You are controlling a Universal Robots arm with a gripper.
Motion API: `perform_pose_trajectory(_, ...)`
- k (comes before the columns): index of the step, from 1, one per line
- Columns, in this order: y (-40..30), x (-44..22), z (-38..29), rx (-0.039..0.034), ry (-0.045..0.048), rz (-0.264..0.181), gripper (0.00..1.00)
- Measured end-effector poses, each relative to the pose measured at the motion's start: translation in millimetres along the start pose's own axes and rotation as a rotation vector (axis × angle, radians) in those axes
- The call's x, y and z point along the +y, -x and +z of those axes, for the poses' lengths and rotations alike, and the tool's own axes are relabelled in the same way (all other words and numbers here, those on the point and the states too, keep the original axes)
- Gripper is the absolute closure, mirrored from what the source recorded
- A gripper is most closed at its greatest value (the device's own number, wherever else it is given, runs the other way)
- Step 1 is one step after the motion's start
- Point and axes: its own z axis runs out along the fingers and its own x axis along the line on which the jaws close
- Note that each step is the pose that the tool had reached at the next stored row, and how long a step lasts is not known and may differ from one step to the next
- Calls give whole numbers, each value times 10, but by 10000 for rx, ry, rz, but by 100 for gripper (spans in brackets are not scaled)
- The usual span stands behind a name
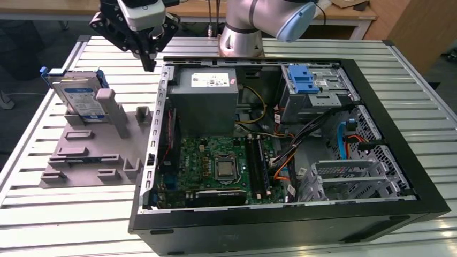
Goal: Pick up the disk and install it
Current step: 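Reach for the disk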
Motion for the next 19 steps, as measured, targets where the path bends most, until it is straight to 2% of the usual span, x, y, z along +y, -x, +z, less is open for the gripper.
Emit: perform_pose_trajectory(19, -97, -6, -1, 0, 0, -1, 89)
